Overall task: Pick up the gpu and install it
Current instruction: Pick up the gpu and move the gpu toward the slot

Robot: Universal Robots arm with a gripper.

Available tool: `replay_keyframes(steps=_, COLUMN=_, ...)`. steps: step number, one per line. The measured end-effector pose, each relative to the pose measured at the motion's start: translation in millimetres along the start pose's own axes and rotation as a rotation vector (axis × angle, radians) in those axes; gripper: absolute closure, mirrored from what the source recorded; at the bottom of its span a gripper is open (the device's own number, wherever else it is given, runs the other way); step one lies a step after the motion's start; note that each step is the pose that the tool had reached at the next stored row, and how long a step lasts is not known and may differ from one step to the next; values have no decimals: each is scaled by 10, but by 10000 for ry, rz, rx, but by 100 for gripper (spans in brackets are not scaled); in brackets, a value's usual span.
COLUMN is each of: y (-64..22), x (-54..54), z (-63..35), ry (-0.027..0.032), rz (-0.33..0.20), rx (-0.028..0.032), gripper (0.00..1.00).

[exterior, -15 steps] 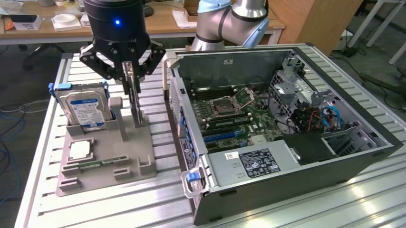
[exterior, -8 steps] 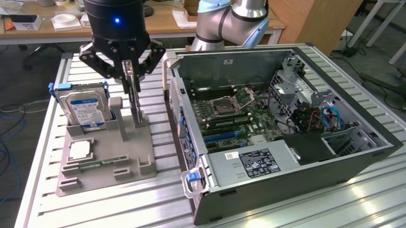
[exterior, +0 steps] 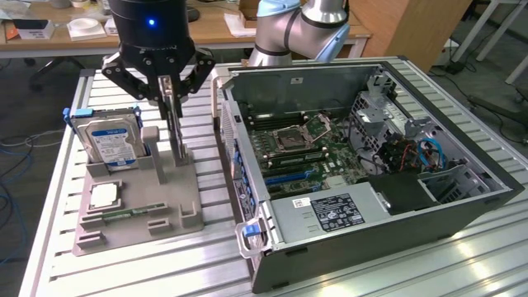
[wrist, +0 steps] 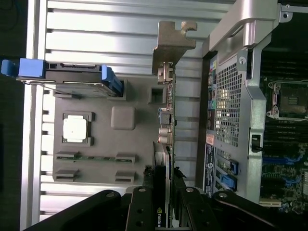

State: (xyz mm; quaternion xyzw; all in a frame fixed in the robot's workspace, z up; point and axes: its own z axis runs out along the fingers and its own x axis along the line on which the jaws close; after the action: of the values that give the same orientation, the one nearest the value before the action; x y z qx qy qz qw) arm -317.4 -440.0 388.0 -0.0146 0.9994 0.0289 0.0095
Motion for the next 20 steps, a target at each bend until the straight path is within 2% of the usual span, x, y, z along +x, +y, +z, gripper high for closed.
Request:
replay_keyframes(steps=3, y=2, x=-1, z=-37, ry=-1, rz=-1, rx=-1, gripper=74)
replay_keyframes(steps=20, y=5, x=-2, z=-91, ry=0, rz=-1, rx=0, gripper=74)
